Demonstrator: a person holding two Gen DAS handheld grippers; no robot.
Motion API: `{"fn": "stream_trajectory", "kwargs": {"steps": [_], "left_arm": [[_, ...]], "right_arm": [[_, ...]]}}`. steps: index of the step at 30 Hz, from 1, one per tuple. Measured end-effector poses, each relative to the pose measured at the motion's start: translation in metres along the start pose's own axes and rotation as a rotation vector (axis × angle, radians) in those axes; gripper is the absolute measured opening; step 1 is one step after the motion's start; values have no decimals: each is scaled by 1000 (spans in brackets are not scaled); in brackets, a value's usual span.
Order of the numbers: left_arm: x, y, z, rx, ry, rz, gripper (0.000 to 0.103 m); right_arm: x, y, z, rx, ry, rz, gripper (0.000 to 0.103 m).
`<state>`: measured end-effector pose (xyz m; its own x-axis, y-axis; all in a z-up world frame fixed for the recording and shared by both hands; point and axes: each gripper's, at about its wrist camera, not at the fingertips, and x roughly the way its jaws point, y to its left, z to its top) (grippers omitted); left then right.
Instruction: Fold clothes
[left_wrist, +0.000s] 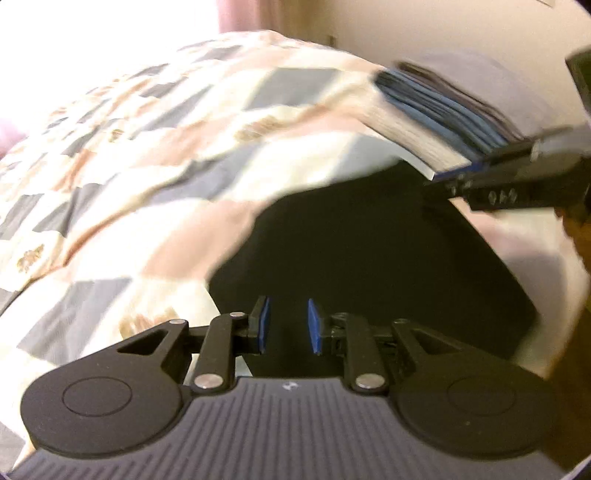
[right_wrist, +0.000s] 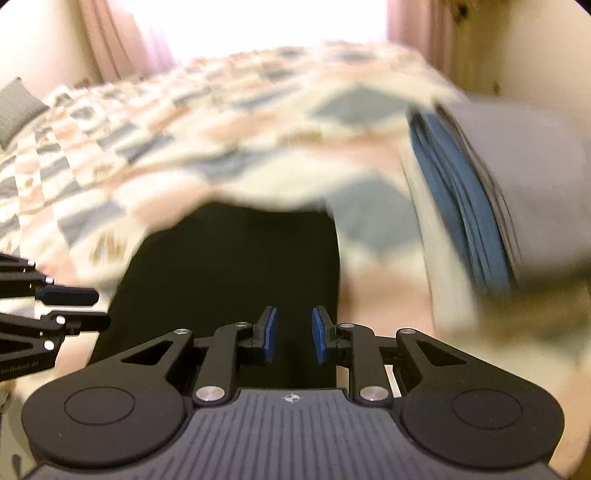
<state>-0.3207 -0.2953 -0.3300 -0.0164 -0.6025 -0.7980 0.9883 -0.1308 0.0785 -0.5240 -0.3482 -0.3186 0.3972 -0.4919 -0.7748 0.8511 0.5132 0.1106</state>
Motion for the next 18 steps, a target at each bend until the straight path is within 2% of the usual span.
{"fn": "stream_trajectory", "kwargs": {"steps": [1, 2, 4, 6, 8, 11, 13, 15, 18], "left_arm": [[10, 2, 3, -2, 4, 10, 19], [21, 3, 6, -3, 8, 20, 19], [44, 5, 6, 12, 28, 38, 19], [56, 5, 3, 10, 60, 38, 20], [52, 5, 3, 2, 66, 27, 19], [34, 5, 4, -28, 71, -9, 19], [19, 3, -2, -48, 86, -43, 19], [4, -2, -12, -54, 106, -78, 19], [12, -19, -26, -32, 212, -77, 20]], "right_arm": [[13, -2, 9, -19, -19, 3, 21], [28, -5, 15, -36, -27, 5, 12], [62, -11, 20, -66, -2, 0, 0], [91, -18, 15, -77, 42, -6, 0], [108, -28, 6, -45, 72, -5, 0], [92, -38, 8, 36, 49, 0, 0], [65, -37, 5, 50, 18, -15, 10], [38, -32, -2, 59, 7, -13, 11], [19, -19, -24, 76, 68, -19, 11]]}}
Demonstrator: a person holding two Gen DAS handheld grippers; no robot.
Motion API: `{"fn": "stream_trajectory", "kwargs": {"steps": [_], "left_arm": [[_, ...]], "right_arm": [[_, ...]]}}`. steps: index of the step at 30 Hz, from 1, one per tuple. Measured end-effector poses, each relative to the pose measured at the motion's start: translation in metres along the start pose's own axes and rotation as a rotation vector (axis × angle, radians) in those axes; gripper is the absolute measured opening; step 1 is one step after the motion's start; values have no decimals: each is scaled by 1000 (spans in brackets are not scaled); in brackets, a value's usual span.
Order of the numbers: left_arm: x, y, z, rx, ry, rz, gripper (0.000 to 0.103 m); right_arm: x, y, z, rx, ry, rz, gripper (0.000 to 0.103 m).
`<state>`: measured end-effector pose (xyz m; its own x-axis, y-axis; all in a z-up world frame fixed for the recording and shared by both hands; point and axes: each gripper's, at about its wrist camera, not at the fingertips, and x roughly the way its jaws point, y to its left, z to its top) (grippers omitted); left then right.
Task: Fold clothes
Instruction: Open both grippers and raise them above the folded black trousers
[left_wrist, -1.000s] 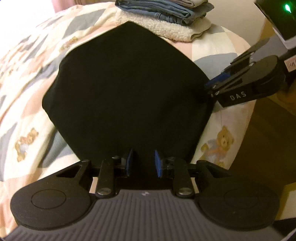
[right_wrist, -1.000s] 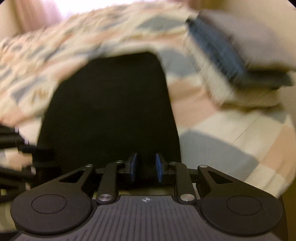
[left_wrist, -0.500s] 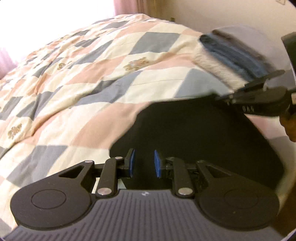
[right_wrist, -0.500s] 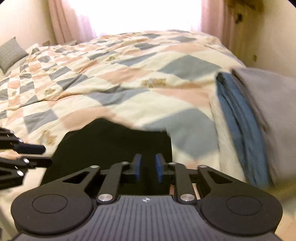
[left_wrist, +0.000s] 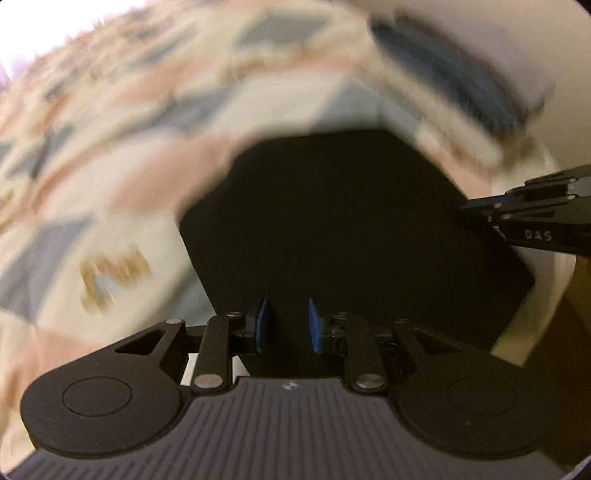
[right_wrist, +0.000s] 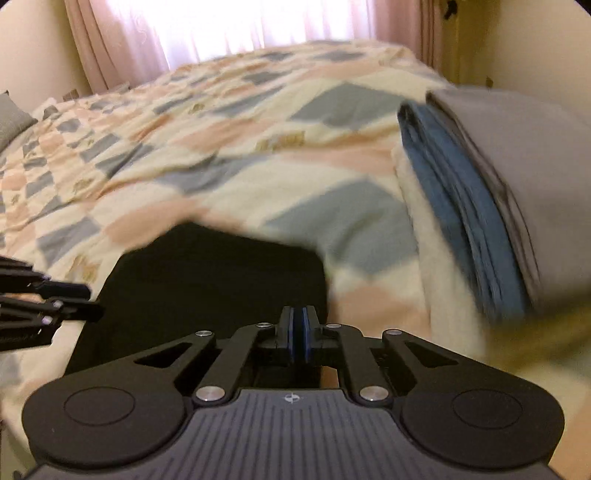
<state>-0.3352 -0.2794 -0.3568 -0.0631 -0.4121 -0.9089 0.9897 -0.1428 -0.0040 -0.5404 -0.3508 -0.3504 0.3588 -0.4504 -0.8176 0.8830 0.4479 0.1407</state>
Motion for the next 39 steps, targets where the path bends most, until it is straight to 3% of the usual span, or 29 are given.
{"fn": "stream_trajectory", "kwargs": {"steps": [3, 6, 11, 14, 17, 19, 23, 29, 33, 39], "left_arm": [[-4, -7, 6, -13, 68, 22, 19], [-26, -4, 22, -51, 97, -10, 22], [-85, 4, 51, -1, 35, 30, 40], [-123, 11, 66, 4, -30, 71, 42], [-158, 16, 78, -14, -86, 113, 52], [-182, 16, 83, -32, -121, 147, 52], [-218, 8, 82, -96, -182, 203, 59], [-249, -34, 60, -212, -198, 246, 60], [-262, -73, 35, -255, -197, 251, 60], [-285, -111, -1, -304, -192, 274, 60]], "right_arm": [[11, 10, -22, 20, 106, -46, 11], [2, 12, -8, 93, 122, -71, 12], [-57, 19, 24, 254, 67, -92, 51], [-96, 26, 32, 348, 43, -90, 64], [-126, 32, 35, 431, -1, -57, 70], [-140, 40, 40, 456, -28, -31, 74], [-163, 53, 58, 405, -45, -1, 80], [-202, 53, 67, 252, -38, 15, 86], [-231, 48, 49, 163, -15, 4, 91], [-254, 34, 6, 135, 27, 21, 92]]}}
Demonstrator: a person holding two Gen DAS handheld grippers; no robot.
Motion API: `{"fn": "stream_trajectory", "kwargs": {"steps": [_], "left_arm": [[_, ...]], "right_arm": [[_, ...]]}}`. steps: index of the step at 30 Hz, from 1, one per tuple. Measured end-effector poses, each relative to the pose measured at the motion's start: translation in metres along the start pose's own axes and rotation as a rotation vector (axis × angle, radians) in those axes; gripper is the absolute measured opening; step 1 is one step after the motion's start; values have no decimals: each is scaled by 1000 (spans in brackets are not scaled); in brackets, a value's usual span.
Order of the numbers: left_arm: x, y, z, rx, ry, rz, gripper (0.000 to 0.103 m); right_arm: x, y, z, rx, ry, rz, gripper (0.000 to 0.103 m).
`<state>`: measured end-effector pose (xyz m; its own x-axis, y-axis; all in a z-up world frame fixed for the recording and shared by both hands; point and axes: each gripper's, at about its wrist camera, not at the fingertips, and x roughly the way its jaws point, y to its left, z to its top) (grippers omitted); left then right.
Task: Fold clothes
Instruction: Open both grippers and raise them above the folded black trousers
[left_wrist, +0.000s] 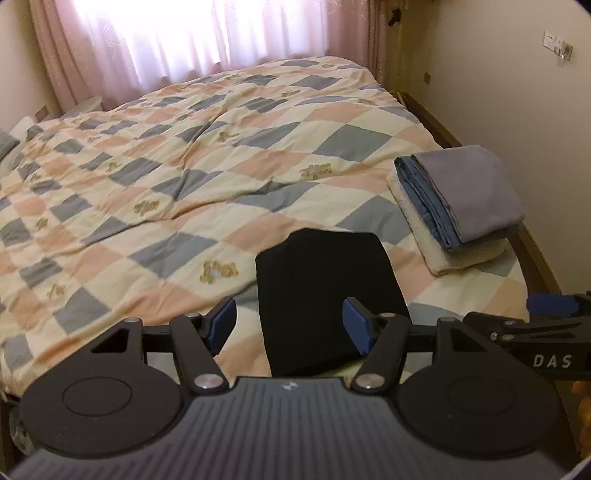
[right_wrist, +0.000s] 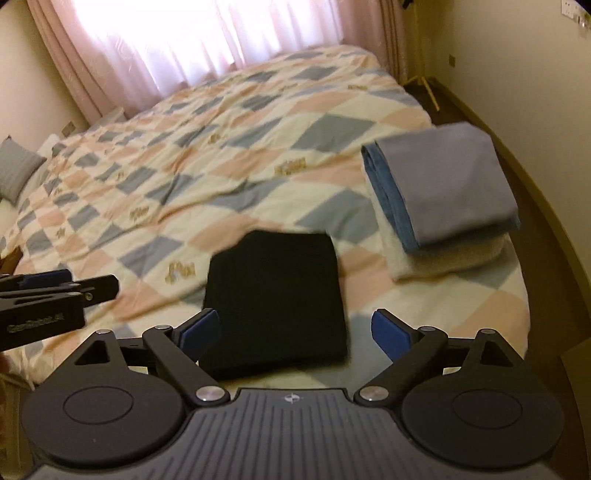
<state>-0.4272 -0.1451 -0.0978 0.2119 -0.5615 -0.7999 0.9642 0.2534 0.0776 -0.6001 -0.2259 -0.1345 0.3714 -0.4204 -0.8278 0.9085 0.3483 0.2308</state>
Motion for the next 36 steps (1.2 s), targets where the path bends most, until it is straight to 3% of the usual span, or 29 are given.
{"fn": "stream_trajectory", "kwargs": {"steps": [7, 15, 26, 36], "left_arm": [[-25, -3, -30, -38, 11, 57, 61], [-27, -9, -43, -30, 38, 77, 63], [12, -34, -44, 16, 107, 22, 63], [55, -22, -32, 3, 162, -36, 64]], "right_arm": [[-18, 3, -29, -74, 30, 19, 93], [-26, 7, -43, -104, 47, 57, 93], [-12, -21, -46, -54, 84, 13, 93], [17, -31, -32, -51, 130, -20, 93]]}}
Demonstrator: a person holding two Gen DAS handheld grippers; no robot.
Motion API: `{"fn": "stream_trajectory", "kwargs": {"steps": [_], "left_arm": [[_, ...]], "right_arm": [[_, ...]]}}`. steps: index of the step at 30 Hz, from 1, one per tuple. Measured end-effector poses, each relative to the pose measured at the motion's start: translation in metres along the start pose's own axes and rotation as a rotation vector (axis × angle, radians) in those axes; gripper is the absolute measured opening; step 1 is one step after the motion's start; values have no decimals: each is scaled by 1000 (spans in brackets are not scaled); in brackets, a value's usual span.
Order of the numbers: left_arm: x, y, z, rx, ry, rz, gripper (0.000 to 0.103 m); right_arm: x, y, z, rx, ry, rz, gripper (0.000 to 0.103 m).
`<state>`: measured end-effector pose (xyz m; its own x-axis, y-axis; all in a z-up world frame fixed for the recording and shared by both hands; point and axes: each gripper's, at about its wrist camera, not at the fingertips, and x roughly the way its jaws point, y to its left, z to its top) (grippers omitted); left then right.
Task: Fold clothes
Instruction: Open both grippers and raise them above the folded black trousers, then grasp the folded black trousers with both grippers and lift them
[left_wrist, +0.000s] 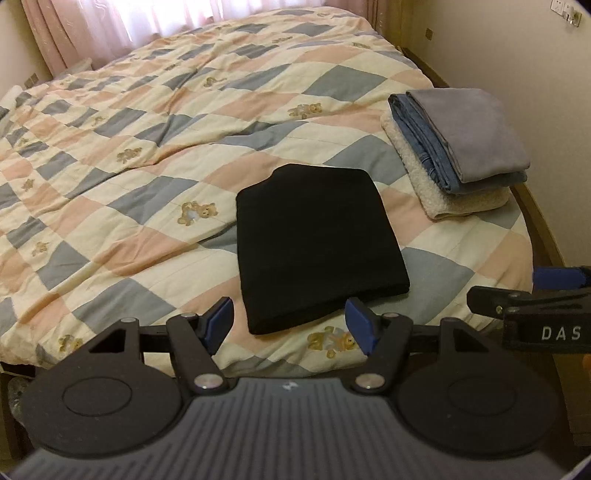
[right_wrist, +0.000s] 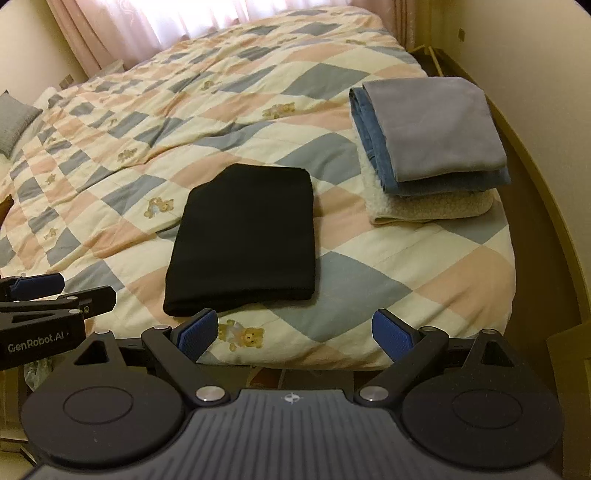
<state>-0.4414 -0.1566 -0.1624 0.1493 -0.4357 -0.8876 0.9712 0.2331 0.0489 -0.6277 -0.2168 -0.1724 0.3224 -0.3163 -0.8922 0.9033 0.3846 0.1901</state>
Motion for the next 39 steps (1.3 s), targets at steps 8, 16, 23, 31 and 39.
{"fn": "stream_trajectory", "kwargs": {"steps": [8, 16, 23, 31, 39], "left_arm": [[87, 84, 12, -174, 75, -231, 65], [213, 152, 25, -394, 157, -350, 66], [290, 168, 31, -459, 215, -529, 67], [327, 168, 31, -457, 273, -716, 64], [347, 169, 48, -386, 326, -797, 25]], "right_arm": [[56, -32, 16, 26, -33, 176, 92], [177, -73, 39, 213, 30, 306, 90], [263, -84, 63, 284, 64, 352, 90], [309, -85, 70, 365, 182, 506, 69], [326, -79, 75, 346, 238, 567, 67]]}}
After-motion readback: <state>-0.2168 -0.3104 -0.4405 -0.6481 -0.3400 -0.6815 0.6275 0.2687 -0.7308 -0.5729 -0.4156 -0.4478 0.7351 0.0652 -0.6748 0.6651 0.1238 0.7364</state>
